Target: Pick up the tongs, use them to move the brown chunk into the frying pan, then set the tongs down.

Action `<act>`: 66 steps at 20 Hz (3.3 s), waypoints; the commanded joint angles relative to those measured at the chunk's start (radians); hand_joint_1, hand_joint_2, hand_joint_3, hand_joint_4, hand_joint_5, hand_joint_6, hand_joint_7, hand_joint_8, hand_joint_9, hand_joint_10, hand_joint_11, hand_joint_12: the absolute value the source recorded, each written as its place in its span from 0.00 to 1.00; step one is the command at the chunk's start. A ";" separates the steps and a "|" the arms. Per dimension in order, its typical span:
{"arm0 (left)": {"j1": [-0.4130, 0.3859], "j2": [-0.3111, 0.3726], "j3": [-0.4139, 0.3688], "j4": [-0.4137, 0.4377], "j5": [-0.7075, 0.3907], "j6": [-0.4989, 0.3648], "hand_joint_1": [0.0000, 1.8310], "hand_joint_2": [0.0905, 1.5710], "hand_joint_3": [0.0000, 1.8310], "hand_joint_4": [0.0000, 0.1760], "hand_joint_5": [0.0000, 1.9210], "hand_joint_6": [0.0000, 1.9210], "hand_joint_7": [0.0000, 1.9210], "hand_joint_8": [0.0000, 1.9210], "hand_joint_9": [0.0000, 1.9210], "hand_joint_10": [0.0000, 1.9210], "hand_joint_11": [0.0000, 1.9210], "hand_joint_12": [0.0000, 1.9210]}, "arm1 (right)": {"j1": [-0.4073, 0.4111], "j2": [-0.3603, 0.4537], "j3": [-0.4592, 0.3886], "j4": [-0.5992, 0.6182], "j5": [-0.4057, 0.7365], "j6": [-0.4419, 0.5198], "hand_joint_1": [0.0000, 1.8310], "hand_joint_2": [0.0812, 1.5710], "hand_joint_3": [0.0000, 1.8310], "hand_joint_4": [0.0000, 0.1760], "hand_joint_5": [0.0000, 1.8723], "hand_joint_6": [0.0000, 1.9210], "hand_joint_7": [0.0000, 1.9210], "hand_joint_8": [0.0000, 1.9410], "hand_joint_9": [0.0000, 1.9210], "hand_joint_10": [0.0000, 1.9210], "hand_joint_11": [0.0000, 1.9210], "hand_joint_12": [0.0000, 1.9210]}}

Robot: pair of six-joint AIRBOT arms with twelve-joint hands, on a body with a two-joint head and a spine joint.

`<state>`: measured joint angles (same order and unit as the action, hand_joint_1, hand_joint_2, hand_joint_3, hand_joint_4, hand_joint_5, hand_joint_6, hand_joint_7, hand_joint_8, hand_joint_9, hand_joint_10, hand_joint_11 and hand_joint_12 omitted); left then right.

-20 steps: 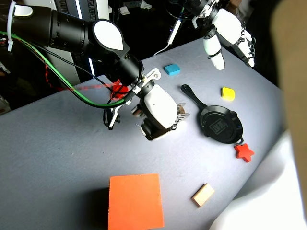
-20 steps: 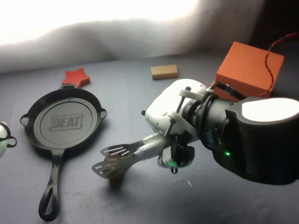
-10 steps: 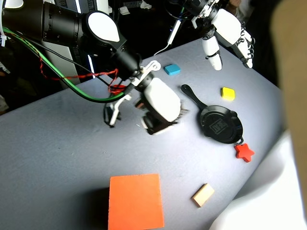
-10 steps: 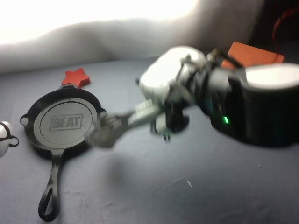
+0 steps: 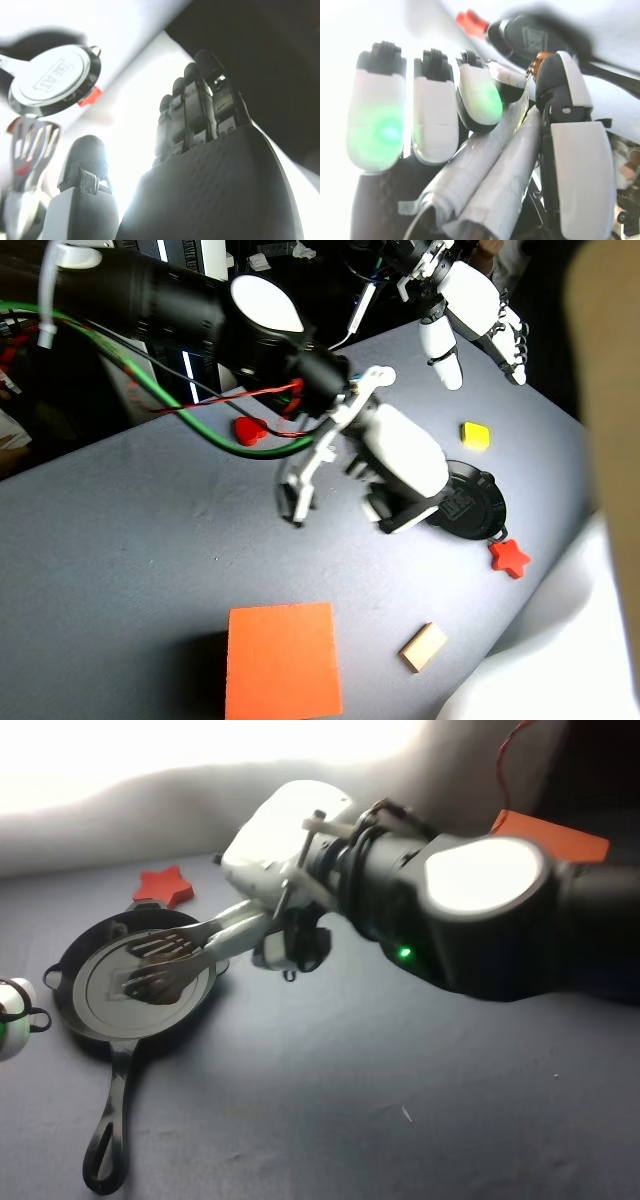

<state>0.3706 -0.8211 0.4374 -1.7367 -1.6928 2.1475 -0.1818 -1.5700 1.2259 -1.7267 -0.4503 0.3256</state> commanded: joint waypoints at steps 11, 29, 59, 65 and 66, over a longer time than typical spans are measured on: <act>-0.004 0.003 0.006 0.084 -0.070 0.000 0.06 0.84 0.00 0.12 0.05 0.00 0.10 0.00 0.11 0.00 0.00 0.43 | -0.056 -0.066 0.116 -0.333 -0.001 0.230 0.12 0.96 0.00 0.00 0.46 0.72 0.58 0.79 0.56 0.95 0.50 1.00; -0.005 0.003 0.006 0.085 -0.070 -0.002 0.17 0.84 0.00 0.00 0.06 0.00 0.07 0.00 0.07 0.00 0.00 0.27 | -0.042 0.285 -0.269 -0.328 -0.053 0.194 0.18 0.95 0.00 0.00 0.38 0.81 0.45 0.83 0.42 0.97 0.38 1.00; -0.019 -0.004 0.116 0.160 0.687 0.050 0.18 0.82 0.00 0.00 0.10 0.00 0.11 0.00 0.14 0.00 0.00 0.43 | -0.328 0.345 -0.341 -0.514 -0.220 0.252 0.28 0.69 0.00 0.00 0.05 0.00 0.10 0.01 0.08 0.01 0.00 0.18; -0.019 -0.006 0.115 0.163 0.690 0.052 0.19 0.82 0.00 0.00 0.10 0.00 0.12 0.00 0.14 0.00 0.00 0.42 | -0.339 0.400 -0.410 -0.513 -0.221 0.243 0.23 0.65 0.00 0.00 0.00 0.00 0.03 0.00 0.01 0.00 0.00 0.00; -0.019 -0.005 0.115 0.163 0.690 0.052 0.19 0.82 0.00 0.00 0.10 0.00 0.11 0.00 0.13 0.00 0.00 0.41 | -0.339 0.410 -0.425 -0.513 -0.222 0.241 0.22 0.65 0.00 0.00 0.00 0.00 0.02 0.00 0.01 0.00 0.00 0.00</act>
<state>0.3614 -0.8318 0.5526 -1.6512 -0.9726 2.1986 -0.5282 -1.1614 0.7982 -2.1807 -0.6052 0.5720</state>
